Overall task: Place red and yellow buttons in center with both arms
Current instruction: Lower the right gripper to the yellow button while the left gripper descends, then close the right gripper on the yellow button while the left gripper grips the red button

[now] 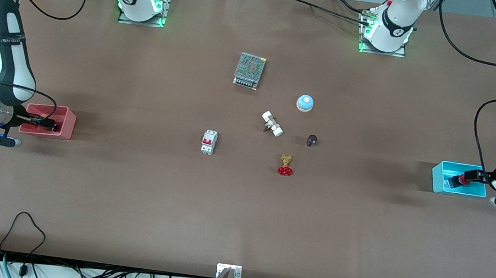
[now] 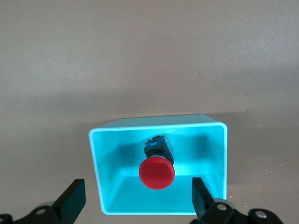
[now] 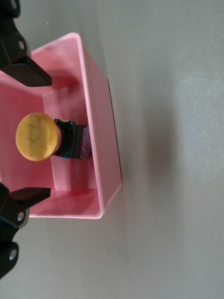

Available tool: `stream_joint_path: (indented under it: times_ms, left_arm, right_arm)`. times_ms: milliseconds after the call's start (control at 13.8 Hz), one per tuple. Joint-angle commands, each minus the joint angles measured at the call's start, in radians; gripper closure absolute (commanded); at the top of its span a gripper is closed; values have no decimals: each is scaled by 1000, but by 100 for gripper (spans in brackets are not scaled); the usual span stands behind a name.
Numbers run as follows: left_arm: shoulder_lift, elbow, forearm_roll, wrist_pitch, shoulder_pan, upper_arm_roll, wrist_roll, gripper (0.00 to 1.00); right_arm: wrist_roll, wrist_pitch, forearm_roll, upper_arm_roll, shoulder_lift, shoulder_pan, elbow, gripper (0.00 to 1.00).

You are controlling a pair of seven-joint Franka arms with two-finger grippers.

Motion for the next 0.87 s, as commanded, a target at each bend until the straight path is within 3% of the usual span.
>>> stream_joint_path:
  times_ms: [0,361,433,578,794]
  left_arm:
    - [-11,-76,15,123,18,-17,21,0]
    - [-5,-218,15,345,47,-17,22,4]
    - [-5,-226,15,364,48,-17,22,9]
    - [-2,-226,16,364,48,-17,22,30]
    - [-3,-225,15,364,47,-19,22,46]
  right_arm:
    - [-9,-1,-13,3,4,2,4,15]
    - [-9,10,-13,3,18,5,9,25]
    - [-8,11,-12,3,17,5,9,28]
    - [-8,11,-9,3,23,5,11,28]
    - [-6,11,-4,3,24,3,11,32]
